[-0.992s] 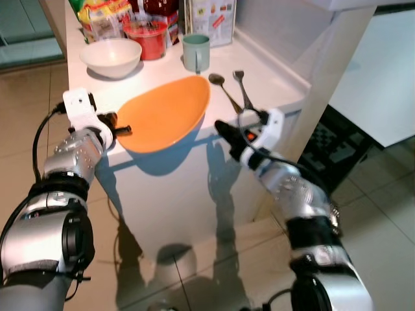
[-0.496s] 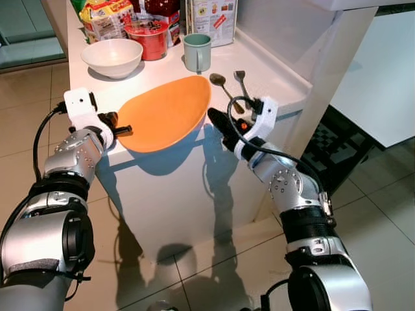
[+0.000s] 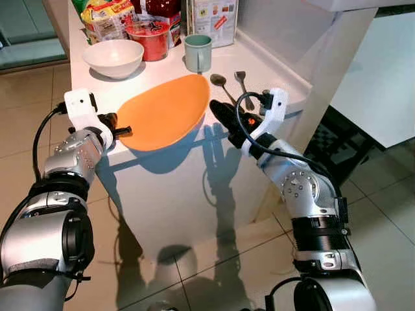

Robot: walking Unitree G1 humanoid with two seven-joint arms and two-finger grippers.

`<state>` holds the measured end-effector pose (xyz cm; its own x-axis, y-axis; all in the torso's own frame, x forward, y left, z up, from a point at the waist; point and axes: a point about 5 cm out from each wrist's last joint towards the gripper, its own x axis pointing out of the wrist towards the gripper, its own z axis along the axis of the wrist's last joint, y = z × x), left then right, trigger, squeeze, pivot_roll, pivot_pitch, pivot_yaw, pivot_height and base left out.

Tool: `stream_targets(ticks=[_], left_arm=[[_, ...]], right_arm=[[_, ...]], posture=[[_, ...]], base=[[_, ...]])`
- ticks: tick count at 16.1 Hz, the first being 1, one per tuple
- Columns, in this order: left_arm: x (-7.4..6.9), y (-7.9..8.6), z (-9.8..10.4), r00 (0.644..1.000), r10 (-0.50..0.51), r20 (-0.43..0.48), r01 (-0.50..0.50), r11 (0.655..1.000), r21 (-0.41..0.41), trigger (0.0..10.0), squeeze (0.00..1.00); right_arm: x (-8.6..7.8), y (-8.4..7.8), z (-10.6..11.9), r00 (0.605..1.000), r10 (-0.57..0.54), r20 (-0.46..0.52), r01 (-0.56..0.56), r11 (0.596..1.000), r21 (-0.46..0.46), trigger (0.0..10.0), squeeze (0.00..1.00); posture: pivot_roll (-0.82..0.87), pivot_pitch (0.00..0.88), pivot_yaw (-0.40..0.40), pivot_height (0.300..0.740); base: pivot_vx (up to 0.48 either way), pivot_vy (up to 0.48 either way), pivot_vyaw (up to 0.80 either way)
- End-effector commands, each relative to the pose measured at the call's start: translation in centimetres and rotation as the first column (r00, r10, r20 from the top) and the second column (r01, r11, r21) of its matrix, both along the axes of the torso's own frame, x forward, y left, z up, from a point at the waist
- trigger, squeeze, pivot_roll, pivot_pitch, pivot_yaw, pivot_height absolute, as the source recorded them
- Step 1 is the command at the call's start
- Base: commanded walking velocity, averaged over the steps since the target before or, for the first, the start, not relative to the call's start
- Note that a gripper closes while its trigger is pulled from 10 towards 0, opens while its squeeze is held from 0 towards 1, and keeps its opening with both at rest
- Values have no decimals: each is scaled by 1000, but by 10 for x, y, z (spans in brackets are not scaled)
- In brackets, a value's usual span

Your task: Setting the table

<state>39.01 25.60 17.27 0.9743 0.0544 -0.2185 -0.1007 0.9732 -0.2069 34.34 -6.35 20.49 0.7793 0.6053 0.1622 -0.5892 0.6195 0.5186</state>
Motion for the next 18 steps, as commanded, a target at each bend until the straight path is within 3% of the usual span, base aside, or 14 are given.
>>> stream_targets(ticks=[1,3,7,11,18], left_arm=[[-5,-2,-18,996,-6,-85,5,1000,-2,0,0],[-5,-1,-18,996,-8,-87,8,1000,1,0,0],[-3,-4,-16,997,-18,-81,18,1000,0,0,0],[-3,-4,-14,997,-24,-79,24,1000,1,0,0],[-4,-3,-16,996,-21,-83,21,1000,-2,0,0]], right_arm=[[-3,4,10,999,23,31,-23,1000,12,10000,0],[-7,7,16,999,36,32,-37,999,33,10000,0],[2,24,-1,999,27,-19,-27,999,21,10000,0],[8,30,-9,999,0,-48,0,1000,-4,10000,0],[10,24,5,1000,-23,-2,23,1000,-12,10000,0]], posture=[[141,23,29,740],[142,24,32,740],[152,30,39,740],[161,39,44,740],[159,55,34,740]], base=[[0,0,0],[0,0,0],[0,0,0],[0,0,0],[0,0,0]])
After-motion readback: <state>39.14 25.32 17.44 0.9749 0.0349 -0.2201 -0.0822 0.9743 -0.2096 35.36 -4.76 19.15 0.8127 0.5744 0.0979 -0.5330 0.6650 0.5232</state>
